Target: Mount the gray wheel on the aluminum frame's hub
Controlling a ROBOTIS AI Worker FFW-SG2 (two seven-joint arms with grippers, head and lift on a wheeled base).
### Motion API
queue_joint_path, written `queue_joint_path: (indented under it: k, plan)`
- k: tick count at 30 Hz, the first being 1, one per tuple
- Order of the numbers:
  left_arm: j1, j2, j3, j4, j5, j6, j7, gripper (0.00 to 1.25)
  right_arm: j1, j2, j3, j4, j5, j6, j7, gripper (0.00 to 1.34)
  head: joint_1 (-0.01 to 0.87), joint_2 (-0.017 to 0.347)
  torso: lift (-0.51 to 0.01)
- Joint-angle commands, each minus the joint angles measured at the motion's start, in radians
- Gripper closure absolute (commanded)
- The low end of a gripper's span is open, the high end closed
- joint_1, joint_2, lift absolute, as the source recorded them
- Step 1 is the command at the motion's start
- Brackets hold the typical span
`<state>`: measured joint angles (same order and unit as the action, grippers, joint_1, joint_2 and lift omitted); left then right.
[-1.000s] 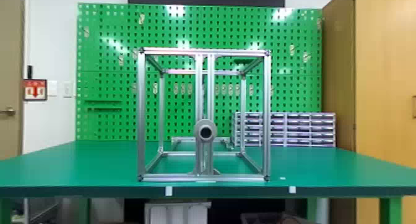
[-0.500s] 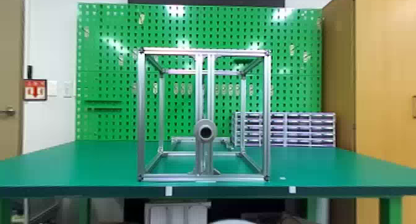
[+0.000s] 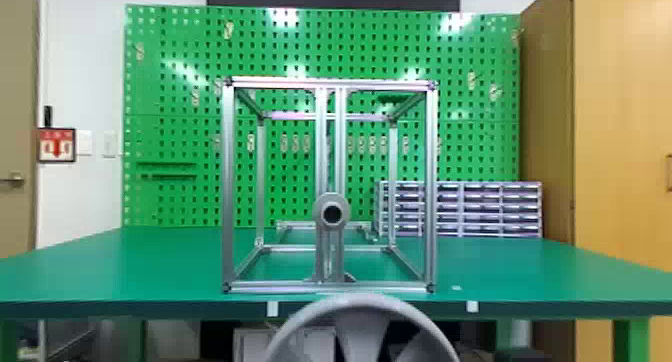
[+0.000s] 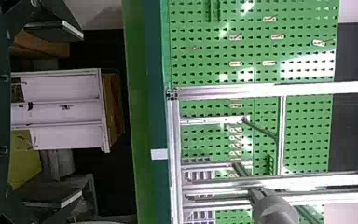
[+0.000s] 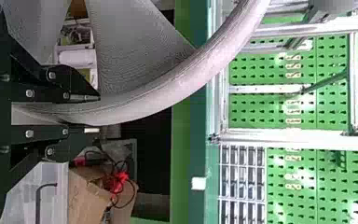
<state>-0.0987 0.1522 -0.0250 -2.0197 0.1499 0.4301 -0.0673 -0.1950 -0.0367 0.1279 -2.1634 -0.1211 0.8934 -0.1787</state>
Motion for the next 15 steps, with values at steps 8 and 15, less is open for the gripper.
queue_joint_path:
  k: [8,15]
  plan:
    - [-0.024,0.029,-0.043,-0.137,0.074,0.142,0.046,0.12,-0.069,0.009,0.019,-0.012,0.001,0.045,-0.058,1.19,-0.005,0.006,-0.499]
    - [-0.030,0.030,-0.064,-0.136,0.125,0.150,0.093,0.12,-0.095,0.018,0.035,-0.018,-0.011,0.047,-0.084,1.19,-0.005,0.006,-0.499]
